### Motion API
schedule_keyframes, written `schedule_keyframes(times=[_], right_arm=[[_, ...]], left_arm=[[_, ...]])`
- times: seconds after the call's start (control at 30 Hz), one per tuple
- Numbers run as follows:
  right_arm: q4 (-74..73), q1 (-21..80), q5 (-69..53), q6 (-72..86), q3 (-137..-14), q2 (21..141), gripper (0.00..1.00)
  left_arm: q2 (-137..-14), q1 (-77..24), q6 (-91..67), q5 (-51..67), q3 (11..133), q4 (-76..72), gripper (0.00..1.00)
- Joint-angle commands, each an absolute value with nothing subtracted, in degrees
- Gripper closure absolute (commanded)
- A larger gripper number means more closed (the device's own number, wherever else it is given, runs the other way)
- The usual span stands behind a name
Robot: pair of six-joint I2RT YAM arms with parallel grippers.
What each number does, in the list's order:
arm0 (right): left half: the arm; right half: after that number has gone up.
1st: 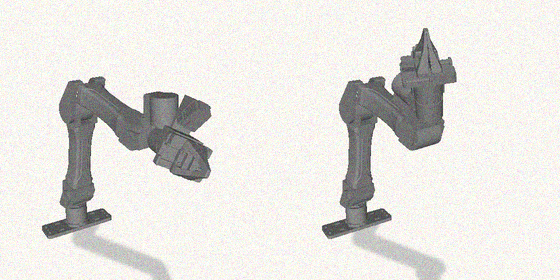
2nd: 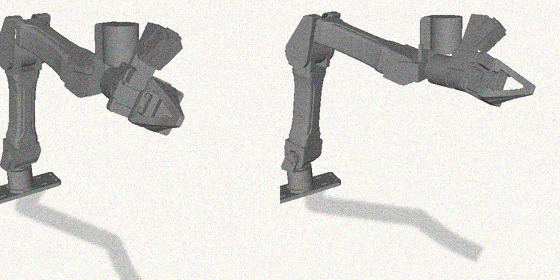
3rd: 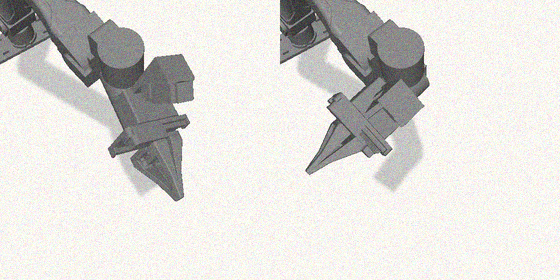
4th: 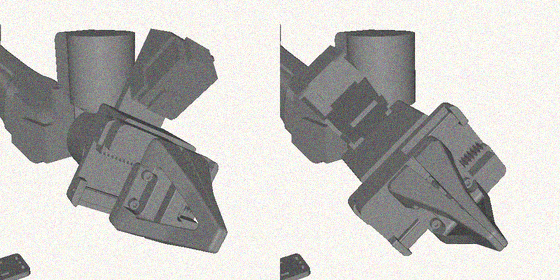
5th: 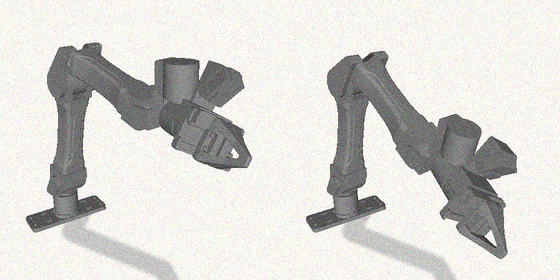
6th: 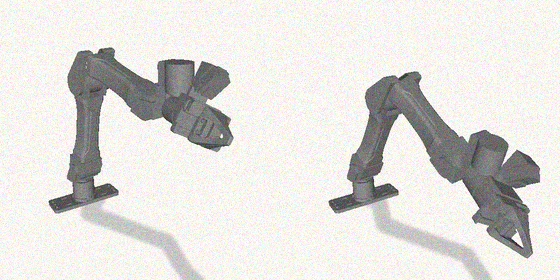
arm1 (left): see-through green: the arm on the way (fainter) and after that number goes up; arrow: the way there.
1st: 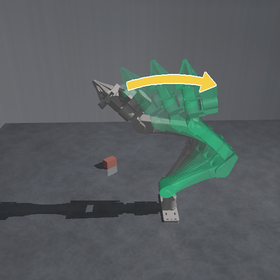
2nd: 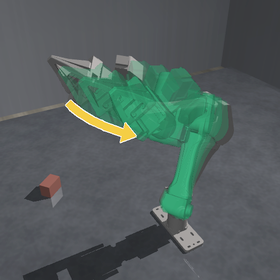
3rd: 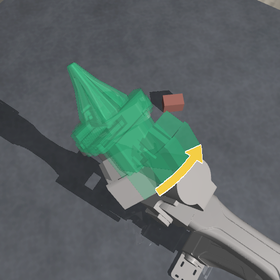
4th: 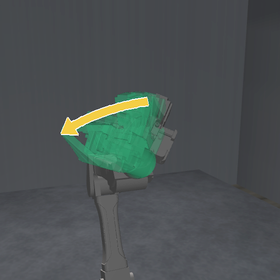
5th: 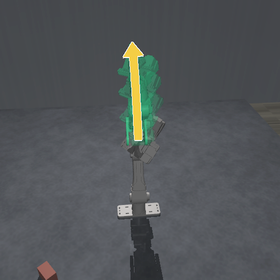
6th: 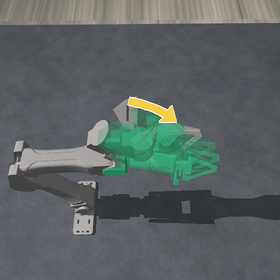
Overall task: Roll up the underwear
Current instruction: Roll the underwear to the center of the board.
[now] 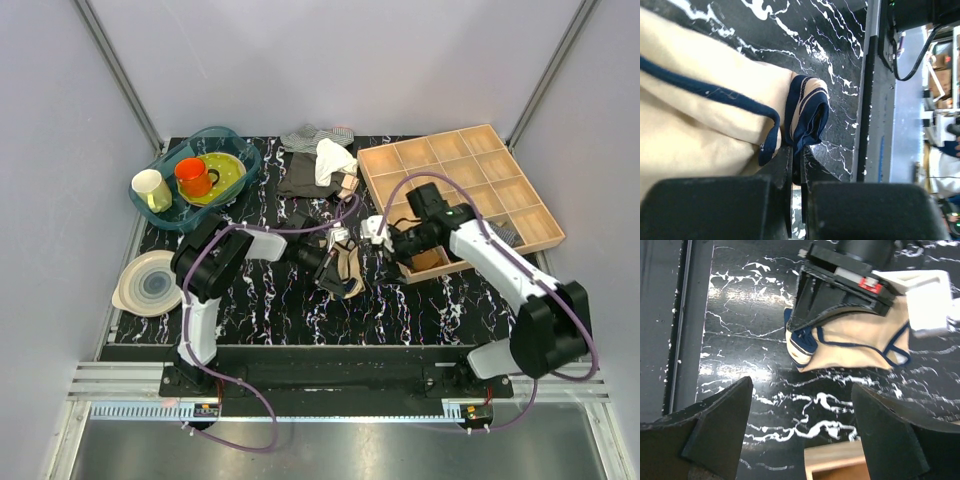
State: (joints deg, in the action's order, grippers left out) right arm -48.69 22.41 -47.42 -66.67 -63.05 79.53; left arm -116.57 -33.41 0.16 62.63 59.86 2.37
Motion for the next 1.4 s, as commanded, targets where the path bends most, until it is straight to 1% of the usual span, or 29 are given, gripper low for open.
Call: schedule_keyframes(times=[0.0, 0.1, 0.23, 0.4, 0.57, 0.67, 0.73, 0.77, 0.8, 0.83, 0.87, 0.9, 0.93, 1.0, 1.03, 1.07, 1.1, 1.13, 1.27, 1.3, 1.33, 1.37], right_arm=[[-43.0, 27.3, -43.3, -72.9, -60.6, 84.1, 0.17], [-35.9, 32.6, -38.2, -75.6, -56.4, 83.5, 0.21], [-31.3, 37.3, -34.6, -80.6, -54.5, 85.2, 0.31], [-27.7, 40.8, -31.0, -83.1, -53.4, 89.0, 0.32], [-24.2, 41.8, -27.6, -84.3, -52.4, 92.2, 0.33], [-22.0, 41.7, -26.2, -84.8, -51.0, 93.4, 0.35], [-20.7, 41.7, -25.4, -84.9, -50.4, 94.6, 0.38], [-20.6, 41.8, -24.6, -84.8, -50.4, 95.2, 0.40], [-20.7, 41.9, -24.3, -84.3, -50.5, 95.6, 0.44], [-20.7, 41.8, -24.1, -83.9, -50.5, 96.4, 0.46], [-20.7, 41.8, -23.7, -83.8, -50.4, 96.8, 0.48], [-20.6, 41.7, -23.6, -83.3, -50.3, 96.9, 0.53], [-20.8, 41.8, -23.6, -82.9, -50.3, 97.3, 0.55], [-22.3, 41.8, -24.1, -81.4, -51.4, 97.6, 0.62], [-24.5, 41.8, -24.1, -80.6, -52.1, 98.0, 0.69], [-25.4, 41.7, -24.3, -79.7, -53.4, 98.2, 0.71], [-27.2, 41.8, -24.4, -78.6, -53.9, 98.3, 0.73], [-28.4, 41.7, -24.6, -78.2, -54.2, 98.4, 0.76], [-37.4, 41.4, -30.4, -75.6, -59.6, 99.3, 0.79], [-39.2, 41.0, -31.6, -74.9, -60.5, 99.3, 0.79], [-42.8, 40.6, -32.9, -74.6, -61.5, 99.6, 0.80], [-44.5, 40.3, -35.3, -74.3, -63.8, 99.9, 0.79]], left_arm=[[-120.3, -30.9, -3.0, 62.1, 60.7, 6.8, 1.00], [-121.8, -30.0, -3.8, 62.9, 62.0, 7.7, 1.00], [-123.2, -29.4, -5.2, 63.8, 63.5, 8.2, 1.00], [-124.7, -29.2, -6.1, 64.4, 65.0, 8.2, 1.00], [-125.5, -28.9, -7.0, 65.0, 65.9, 8.0, 1.00], [-125.2, -28.7, -8.8, 64.7, 65.7, 6.8, 0.97], [-123.7, -28.6, -11.7, 64.5, 64.3, 3.0, 0.94], [-122.9, -28.6, -13.0, 64.4, 63.5, -1.3, 0.92], [-122.0, -28.4, -14.8, 64.1, 62.6, -3.9, 0.90], [-121.1, -28.0, -19.1, 63.5, 60.1, -7.3, 0.89], [-119.1, -27.7, -20.6, 63.1, 59.4, -12.0, 0.85], [-118.0, -27.6, -22.0, 62.6, 58.3, -14.3, 0.83], [-116.7, -27.2, -24.7, 61.5, 56.2, -16.6, 0.81], [-112.1, -27.1, -27.4, 60.4, 53.2, -25.6, 0.74], [-110.3, -26.8, -29.4, 59.2, 51.6, -28.8, 0.72], [-108.5, -26.6, -30.1, 58.5, 48.4, -34.2, 0.70], [-104.1, -26.5, -30.1, 57.5, 47.0, -35.8, 0.67], [-102.1, -26.5, -28.2, 55.4, 45.3, -36.9, 0.66], [-91.8, -26.5, -21.7, 49.1, 37.0, -40.9, 0.62], [-90.1, -26.5, -20.8, 48.1, 32.7, -42.7, 0.61], [-86.9, -26.6, -19.4, 46.8, 30.5, -44.8, 0.60], [-85.6, -26.6, -19.0, 45.9, 27.8, -50.5, 0.59]])
